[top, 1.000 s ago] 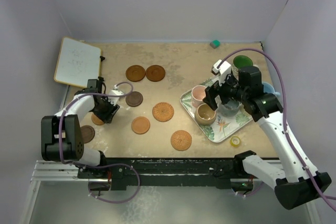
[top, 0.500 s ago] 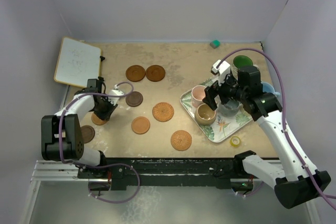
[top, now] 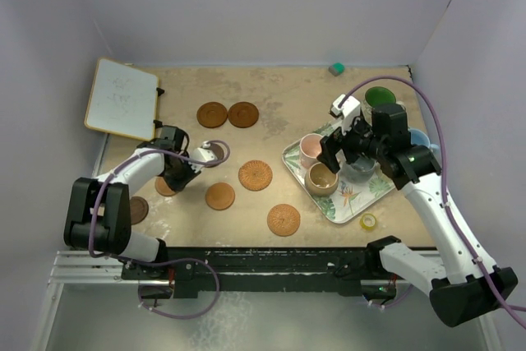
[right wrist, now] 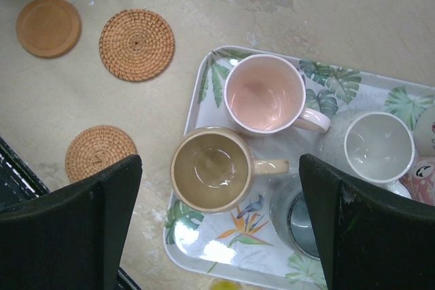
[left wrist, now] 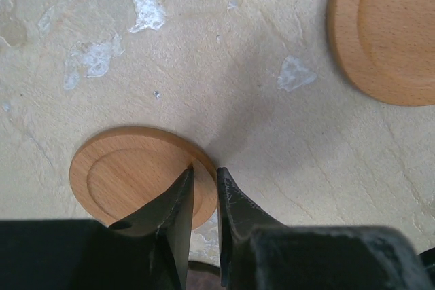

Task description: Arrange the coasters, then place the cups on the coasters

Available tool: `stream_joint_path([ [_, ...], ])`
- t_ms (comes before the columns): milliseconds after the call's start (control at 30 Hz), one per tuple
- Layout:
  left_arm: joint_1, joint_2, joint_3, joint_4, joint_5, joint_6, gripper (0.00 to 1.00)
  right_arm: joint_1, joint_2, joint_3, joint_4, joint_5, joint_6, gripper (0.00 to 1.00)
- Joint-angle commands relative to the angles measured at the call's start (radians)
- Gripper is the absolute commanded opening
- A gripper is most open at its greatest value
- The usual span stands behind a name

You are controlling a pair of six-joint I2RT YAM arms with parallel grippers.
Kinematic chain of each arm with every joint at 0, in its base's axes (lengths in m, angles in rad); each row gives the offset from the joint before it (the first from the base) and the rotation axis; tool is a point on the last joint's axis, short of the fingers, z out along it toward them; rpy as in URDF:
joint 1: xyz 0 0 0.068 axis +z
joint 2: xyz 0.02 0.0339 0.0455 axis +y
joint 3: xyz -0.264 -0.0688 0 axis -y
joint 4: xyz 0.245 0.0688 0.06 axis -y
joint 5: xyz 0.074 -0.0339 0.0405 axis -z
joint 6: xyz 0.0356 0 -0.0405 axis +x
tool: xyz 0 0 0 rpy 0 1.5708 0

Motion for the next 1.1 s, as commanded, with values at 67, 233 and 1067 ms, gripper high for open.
stream_joint_path([
  [67, -0.051, 0.006, -0.025, -0.068, 0.119, -0.011, 0.15, -0.005, -0.006, -0.006, 0.027, -0.005, -0.016, 1.00],
  [233, -0.093, 0.003, -0.003, -0.086, 0.154, -0.013, 0.15, -0.005, 0.005, -0.006, 0.026, 0.002, -0.018, 1.00],
  [1067, -0.430, 0.148, 0.139, -0.046, 0.173, -0.131, 0.19, -0.020, 0.004, -0.011, 0.031, 0.030, -0.030, 1.00],
])
